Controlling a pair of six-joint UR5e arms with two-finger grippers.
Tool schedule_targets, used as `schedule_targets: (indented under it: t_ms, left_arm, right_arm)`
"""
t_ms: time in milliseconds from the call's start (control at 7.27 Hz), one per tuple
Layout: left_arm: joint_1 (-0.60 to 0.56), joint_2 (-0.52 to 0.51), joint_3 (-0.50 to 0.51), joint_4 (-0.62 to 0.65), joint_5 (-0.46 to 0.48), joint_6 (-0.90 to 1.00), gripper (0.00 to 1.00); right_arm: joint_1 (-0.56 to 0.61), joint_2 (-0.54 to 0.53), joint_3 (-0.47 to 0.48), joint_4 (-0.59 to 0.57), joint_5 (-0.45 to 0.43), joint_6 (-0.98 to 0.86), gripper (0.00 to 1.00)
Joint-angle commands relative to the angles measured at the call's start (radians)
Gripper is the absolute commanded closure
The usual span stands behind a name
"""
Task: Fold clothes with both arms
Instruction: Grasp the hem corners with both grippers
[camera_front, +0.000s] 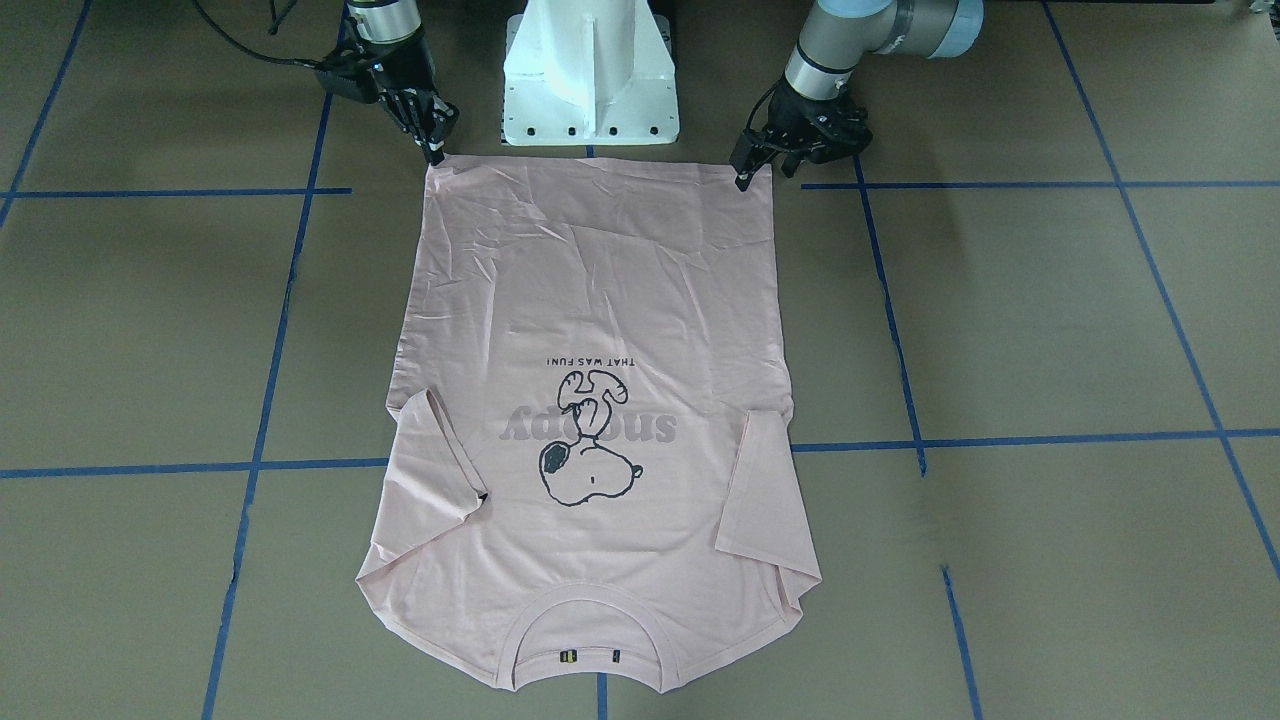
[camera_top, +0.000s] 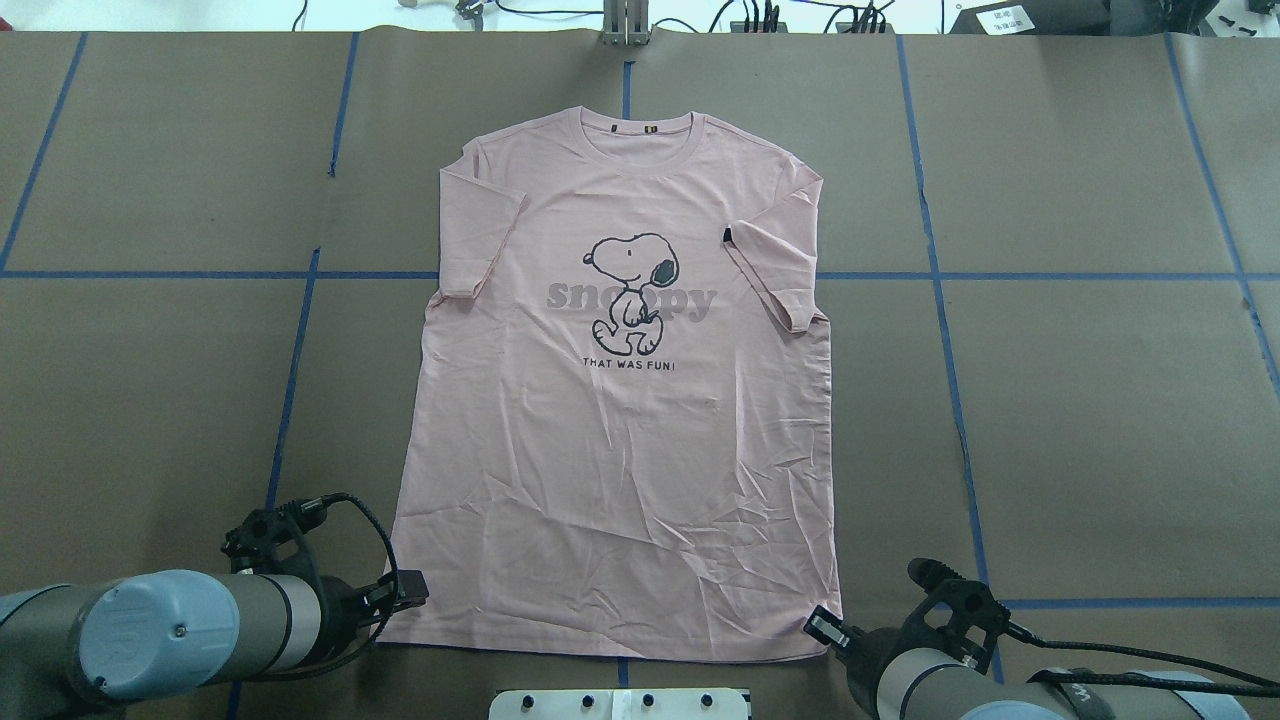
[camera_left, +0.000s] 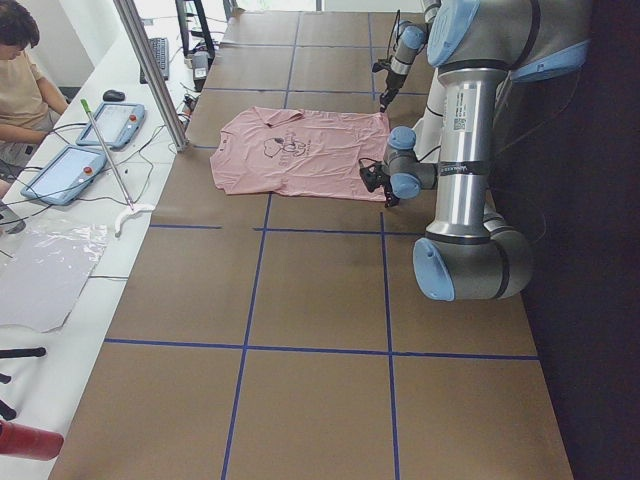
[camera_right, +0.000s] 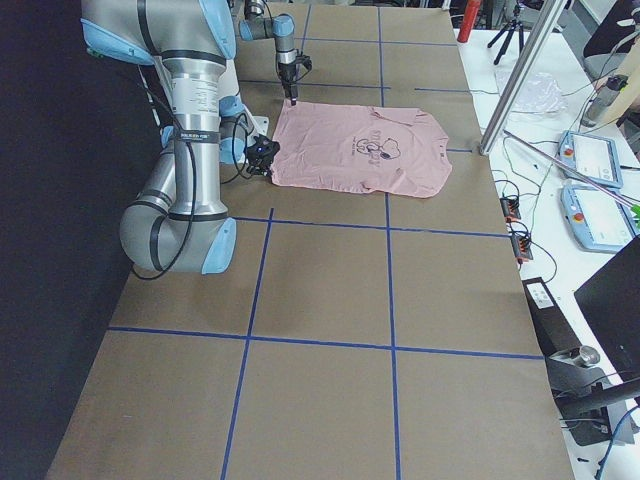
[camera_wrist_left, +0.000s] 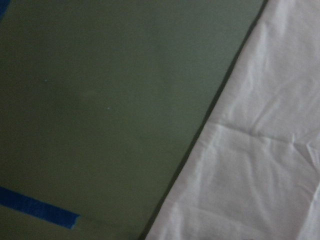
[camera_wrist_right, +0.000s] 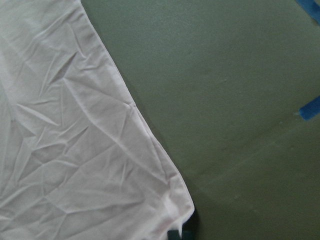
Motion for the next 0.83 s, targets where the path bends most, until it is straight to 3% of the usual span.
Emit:
schedule_targets:
  t_ms: [0,413,550,688]
  left_arm:
    - [0.011,0.000,-0.030,0.042,-0.001,-0.002,0.36]
    - [0.012,0.002,-0.026,0.043,0.000,-0.005,0.41]
    - [0.014,0.003,-0.027,0.043,0.000,-0.005,0.51]
    - [0.014,0.003,-0.027,0.043,-0.001,-0.005,0.77]
  right_arm:
    - [0.002,0.004,0.000,0.000,0.000,0.000,1.00]
    - [0.000,-0.001,0.000,0.000,0.000,0.000,1.00]
    - [0.002,-0.001,0.000,0.000,0.000,0.001,1.00]
    - [0.002,-0.001,0.000,0.000,0.000,0.000,1.00]
